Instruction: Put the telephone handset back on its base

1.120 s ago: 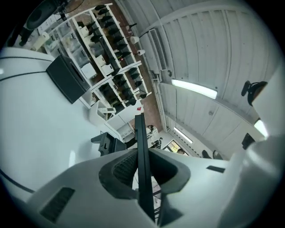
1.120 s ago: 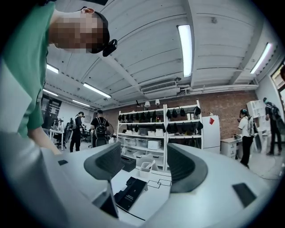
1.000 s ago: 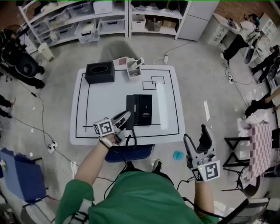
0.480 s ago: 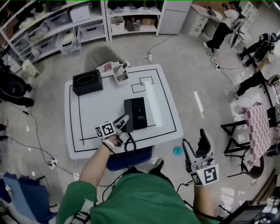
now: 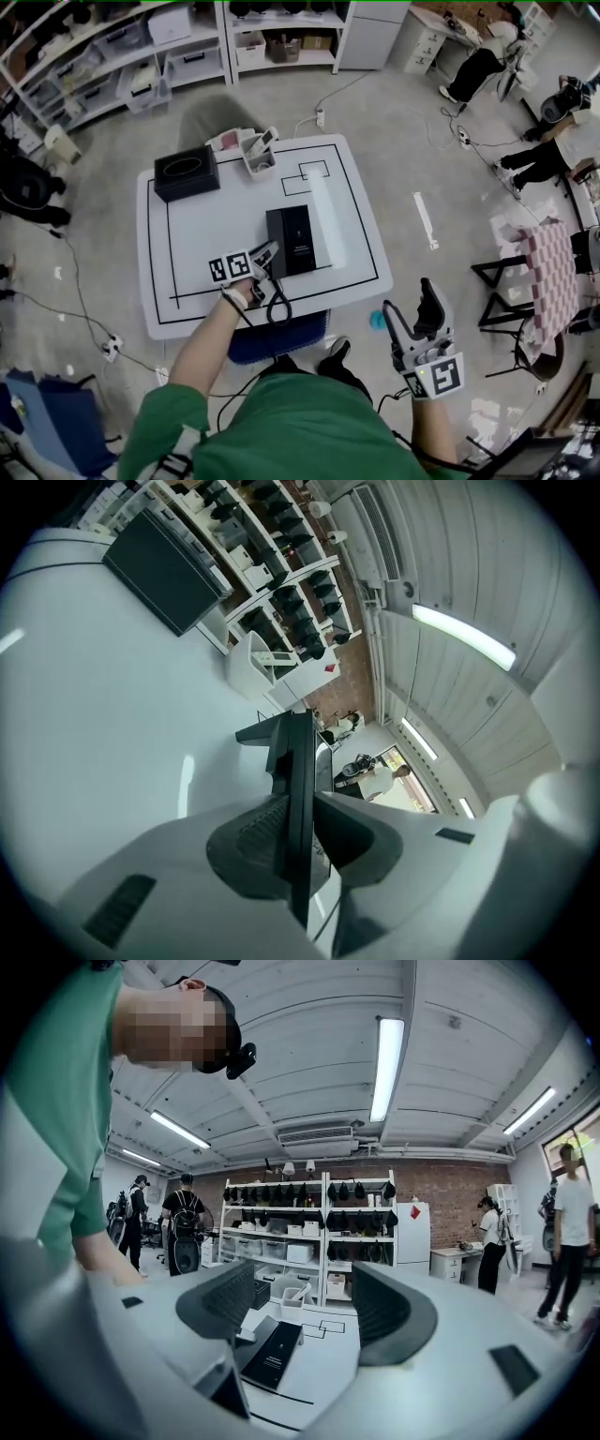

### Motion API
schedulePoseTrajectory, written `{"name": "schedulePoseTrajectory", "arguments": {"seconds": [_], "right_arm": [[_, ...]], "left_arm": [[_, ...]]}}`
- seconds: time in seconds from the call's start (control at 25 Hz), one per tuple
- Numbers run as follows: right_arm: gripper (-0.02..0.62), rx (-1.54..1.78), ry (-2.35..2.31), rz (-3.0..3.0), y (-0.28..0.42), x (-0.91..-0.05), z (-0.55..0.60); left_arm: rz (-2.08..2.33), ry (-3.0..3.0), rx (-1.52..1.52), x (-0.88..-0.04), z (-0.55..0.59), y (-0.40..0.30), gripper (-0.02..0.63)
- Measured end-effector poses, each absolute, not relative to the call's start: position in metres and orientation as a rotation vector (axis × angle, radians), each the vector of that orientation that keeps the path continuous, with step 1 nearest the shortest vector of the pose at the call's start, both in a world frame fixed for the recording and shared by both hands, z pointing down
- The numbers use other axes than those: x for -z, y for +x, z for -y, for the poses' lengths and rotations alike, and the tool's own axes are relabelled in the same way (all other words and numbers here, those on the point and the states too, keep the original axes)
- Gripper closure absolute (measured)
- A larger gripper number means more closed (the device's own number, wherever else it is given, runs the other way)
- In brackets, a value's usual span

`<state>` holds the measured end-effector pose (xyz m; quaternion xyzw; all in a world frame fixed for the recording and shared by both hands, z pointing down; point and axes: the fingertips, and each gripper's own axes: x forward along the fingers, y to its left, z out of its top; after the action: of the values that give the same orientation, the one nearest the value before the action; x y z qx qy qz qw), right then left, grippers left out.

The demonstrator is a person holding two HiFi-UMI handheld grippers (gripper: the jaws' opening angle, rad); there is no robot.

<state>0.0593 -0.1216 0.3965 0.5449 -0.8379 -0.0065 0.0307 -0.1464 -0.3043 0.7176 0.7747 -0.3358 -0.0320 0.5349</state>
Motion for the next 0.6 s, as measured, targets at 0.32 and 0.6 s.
{"name": "schedulePoseTrajectory", "arguments": {"seconds": [0.32, 0.6], "right_arm": [[0.256, 0.027, 1.575, 2.673, 0.064, -0.397, 0.132], [0.259, -0.026, 1.510, 2.731, 0.084, -0.409, 0.145]], "left_arm": [[0.901, 1.822, -0.130, -0.729, 0.308, -0.150, 0.417], [0.907, 1.858, -0.099, -0.716, 0.315, -0.134, 0.500]]}}
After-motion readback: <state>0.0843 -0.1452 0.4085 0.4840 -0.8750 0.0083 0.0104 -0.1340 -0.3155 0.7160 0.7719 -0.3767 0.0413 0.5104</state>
